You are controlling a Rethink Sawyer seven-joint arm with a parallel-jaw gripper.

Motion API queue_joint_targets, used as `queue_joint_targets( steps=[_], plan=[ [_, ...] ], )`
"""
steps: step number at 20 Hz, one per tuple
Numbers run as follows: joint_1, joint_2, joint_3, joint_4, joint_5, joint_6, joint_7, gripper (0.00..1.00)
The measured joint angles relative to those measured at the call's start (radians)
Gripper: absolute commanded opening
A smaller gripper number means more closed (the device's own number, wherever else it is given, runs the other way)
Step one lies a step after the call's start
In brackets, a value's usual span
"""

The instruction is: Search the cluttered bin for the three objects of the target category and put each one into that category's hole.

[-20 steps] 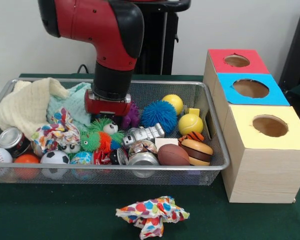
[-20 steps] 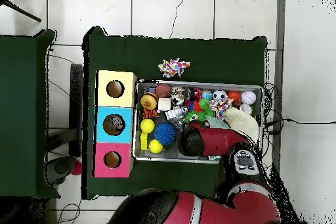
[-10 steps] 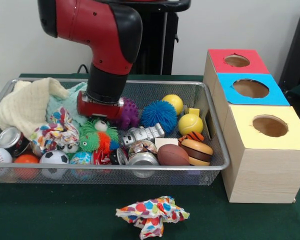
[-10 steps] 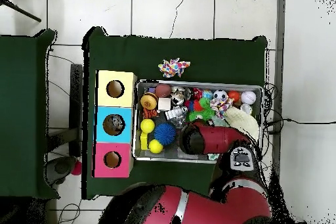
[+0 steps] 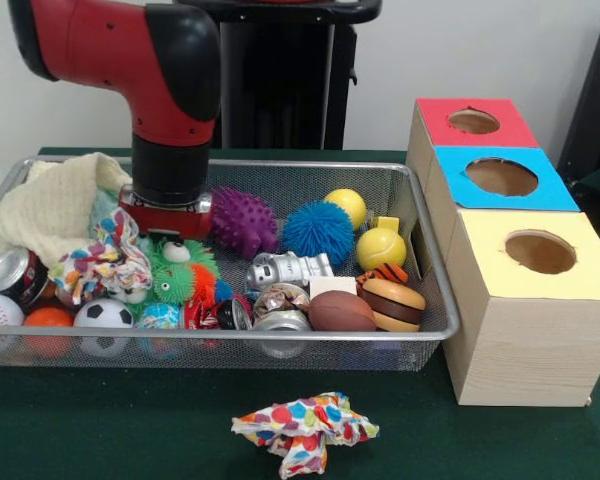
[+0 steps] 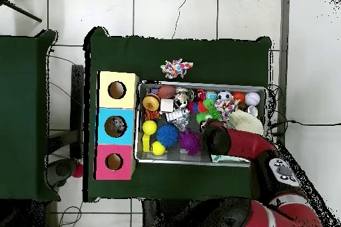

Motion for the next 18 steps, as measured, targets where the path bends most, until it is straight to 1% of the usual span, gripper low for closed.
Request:
queue_joint_targets(
  steps=[4,5,6,11,15,18],
  plan=[
    [-0.101,-0.016,0.096,0.044,0.063,0.065,0.000,0.00],
    [-0.157,-0.020,0.146,0.069,0.105,0.100,0.000,0.00],
    [-0.191,-0.022,0.177,0.086,0.133,0.120,0.000,0.00],
    [-0.309,-0.022,0.284,0.156,0.239,0.177,0.000,0.00],
    [-0.349,-0.022,0.333,0.202,0.296,0.179,0.000,0.00],
    [-0.356,-0.022,0.355,0.229,0.320,0.179,0.000,0.00]
  ],
)
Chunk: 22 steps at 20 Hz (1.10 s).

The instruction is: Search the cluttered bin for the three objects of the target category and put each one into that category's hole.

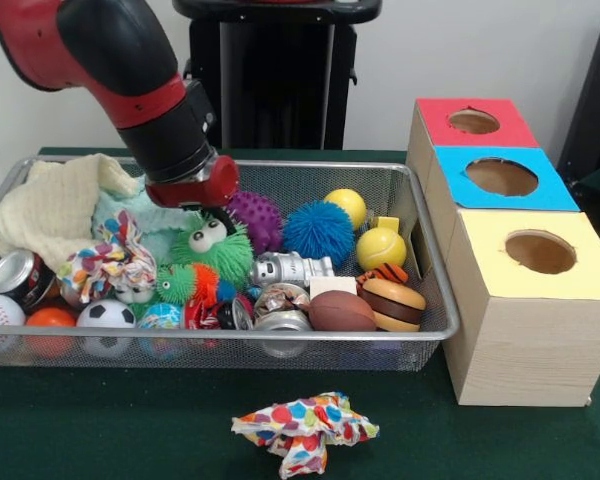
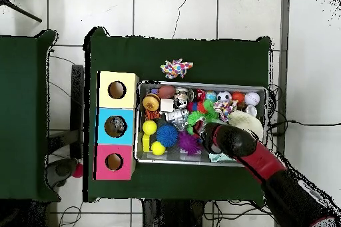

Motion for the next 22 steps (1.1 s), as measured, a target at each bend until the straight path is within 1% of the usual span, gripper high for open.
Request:
queue_joint_targets(
  steps=[7,15,22],
  plan=[
    [0.003,-0.001,0.050,0.057,0.048,0.000,0.000,0.00],
    [0.005,-0.002,0.070,0.082,0.073,-0.001,0.000,0.00],
    [0.005,-0.010,0.085,0.108,0.080,-0.001,0.000,0.00]
  ],
)
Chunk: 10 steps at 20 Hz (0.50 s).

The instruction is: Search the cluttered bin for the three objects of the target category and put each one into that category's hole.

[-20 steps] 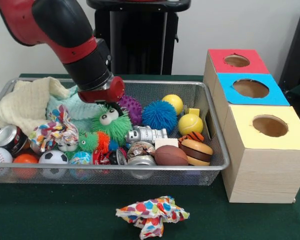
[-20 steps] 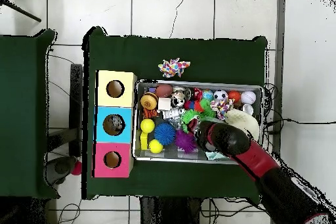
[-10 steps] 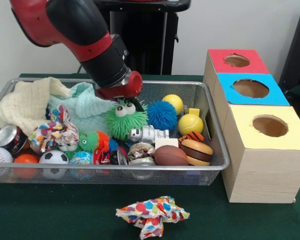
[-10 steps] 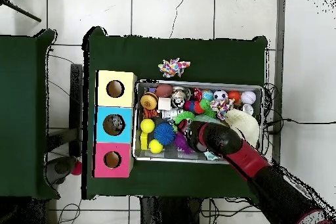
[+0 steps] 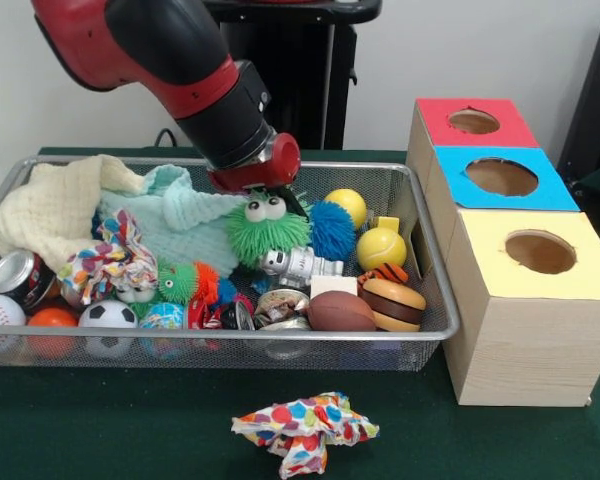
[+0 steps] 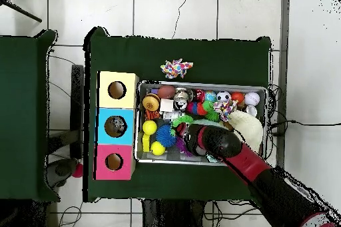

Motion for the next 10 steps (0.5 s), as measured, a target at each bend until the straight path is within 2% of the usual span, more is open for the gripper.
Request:
queue_joint_targets(
  steps=[4,10],
  plan=[
    [0.001,-0.008,0.006,0.018,0.006,0.000,0.000,0.00],
    [0.017,-0.065,0.007,0.075,0.044,0.002,0.000,0.00]
  ],
)
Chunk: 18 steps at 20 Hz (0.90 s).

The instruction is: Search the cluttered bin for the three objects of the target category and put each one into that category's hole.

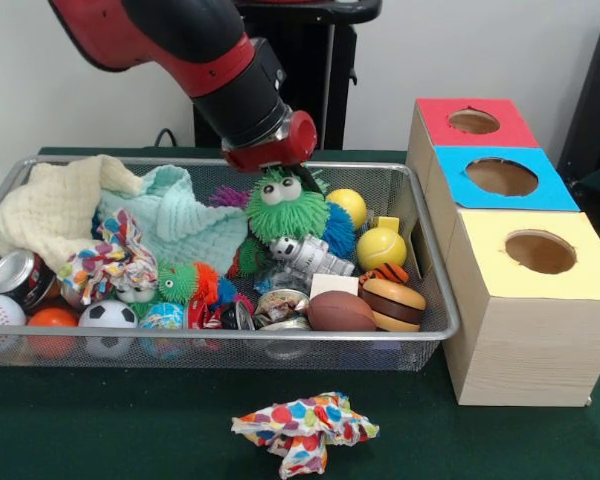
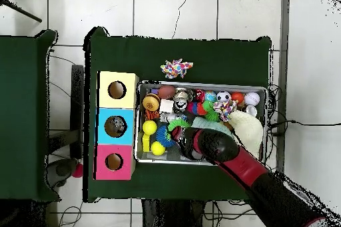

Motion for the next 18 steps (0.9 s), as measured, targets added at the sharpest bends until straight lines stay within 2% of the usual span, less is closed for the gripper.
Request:
queue_joint_targets(
  steps=[6,18],
  plan=[
    [0.029,-0.077,0.000,0.041,0.021,0.020,0.000,0.00],
    [0.067,-0.150,0.000,0.059,0.072,0.060,0.000,0.00]
  ],
)
